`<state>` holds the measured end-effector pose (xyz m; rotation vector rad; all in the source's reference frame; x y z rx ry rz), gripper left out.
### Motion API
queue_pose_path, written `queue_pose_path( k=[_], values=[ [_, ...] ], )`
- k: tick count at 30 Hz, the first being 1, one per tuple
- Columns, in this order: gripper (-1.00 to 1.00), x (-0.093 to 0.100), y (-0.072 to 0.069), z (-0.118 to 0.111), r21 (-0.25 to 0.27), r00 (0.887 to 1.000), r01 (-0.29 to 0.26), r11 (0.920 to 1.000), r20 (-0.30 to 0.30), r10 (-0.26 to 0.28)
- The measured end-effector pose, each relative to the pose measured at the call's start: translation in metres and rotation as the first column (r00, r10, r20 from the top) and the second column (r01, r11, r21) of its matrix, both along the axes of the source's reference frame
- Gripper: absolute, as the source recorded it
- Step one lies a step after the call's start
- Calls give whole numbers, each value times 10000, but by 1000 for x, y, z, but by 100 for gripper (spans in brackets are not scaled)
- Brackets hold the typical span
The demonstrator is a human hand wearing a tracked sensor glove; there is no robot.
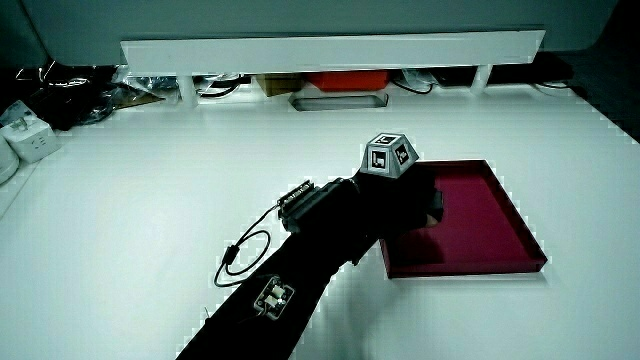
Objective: Place charger into plate
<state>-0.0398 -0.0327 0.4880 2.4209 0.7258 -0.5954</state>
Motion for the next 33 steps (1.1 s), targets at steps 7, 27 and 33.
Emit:
queue_pose_path(
  k=[7,27,33],
  values=[
    [0,13,12,16,-159,9973,-541,9984,479,548],
    [0,23,25,38,-439,9841,-1149,9924,1314,1197],
    [-27,20,26,41,-412,9880,-969,9944,1168,1012]
  ],
)
